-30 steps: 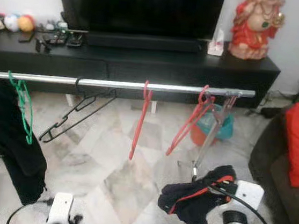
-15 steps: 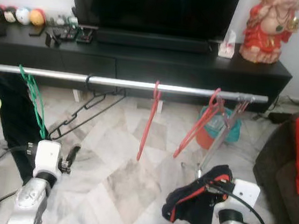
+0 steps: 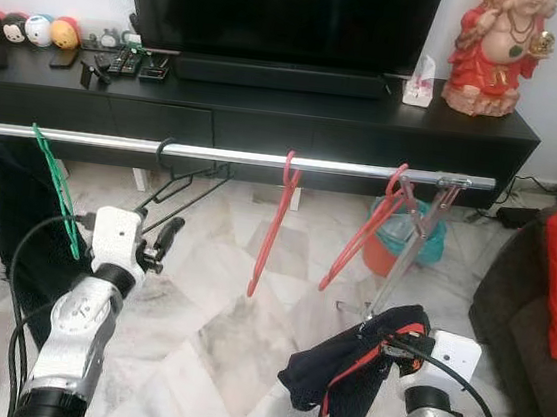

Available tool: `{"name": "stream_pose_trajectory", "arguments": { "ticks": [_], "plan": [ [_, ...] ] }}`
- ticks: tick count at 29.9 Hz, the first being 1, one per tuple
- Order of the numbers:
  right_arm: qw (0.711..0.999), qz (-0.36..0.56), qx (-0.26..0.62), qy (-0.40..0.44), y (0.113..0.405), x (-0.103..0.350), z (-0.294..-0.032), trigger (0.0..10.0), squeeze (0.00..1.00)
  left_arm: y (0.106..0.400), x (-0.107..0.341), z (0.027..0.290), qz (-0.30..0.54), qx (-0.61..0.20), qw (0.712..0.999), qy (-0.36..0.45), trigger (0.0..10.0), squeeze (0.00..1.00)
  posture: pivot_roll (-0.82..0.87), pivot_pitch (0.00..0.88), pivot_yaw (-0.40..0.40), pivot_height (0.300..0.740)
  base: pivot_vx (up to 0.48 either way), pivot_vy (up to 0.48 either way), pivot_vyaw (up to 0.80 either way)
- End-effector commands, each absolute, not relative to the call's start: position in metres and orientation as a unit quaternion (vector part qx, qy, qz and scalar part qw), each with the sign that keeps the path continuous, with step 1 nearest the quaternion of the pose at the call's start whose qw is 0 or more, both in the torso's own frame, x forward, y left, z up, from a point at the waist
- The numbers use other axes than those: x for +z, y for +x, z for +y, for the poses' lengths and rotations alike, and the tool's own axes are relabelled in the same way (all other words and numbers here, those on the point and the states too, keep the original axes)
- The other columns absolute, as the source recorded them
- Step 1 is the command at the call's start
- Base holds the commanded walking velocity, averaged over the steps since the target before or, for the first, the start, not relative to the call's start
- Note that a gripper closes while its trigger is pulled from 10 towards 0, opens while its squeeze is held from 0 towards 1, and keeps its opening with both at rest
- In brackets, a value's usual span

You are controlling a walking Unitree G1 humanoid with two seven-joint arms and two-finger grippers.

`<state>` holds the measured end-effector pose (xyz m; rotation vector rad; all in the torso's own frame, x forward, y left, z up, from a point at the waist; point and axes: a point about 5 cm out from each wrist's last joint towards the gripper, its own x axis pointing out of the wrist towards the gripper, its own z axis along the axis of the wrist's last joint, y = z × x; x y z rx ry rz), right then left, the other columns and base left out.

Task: Hang hanger

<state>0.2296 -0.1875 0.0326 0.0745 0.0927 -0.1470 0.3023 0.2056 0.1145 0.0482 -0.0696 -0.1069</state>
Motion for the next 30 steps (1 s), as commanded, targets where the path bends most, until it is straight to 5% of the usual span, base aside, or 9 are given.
{"name": "stream_pose_trajectory", "arguments": {
  "ticks": [1, 30],
  "plan": [
    [0.995, 0.038, -0.082, 0.04, 0.231, 0.035, -0.192, 10.0, 0.0, 0.3, 0.114, 0.206, -0.024, -0.043, 0.999, 0.011, 10.0, 0.0, -0.08, 0.0, 0.011, 0.74, 0.0, 0.0, 0.0],
    [0.988, 0.078, -0.115, 0.063, 0.226, 0.015, -0.2, 10.0, 0.0, 0.301, 0.13, 0.209, -0.055, -0.031, 0.998, -0.012, 10.0, 0.0, -0.08, 0.0, 0.01, 0.74, 0.0, 0.09, 0.0]
  ]
}}
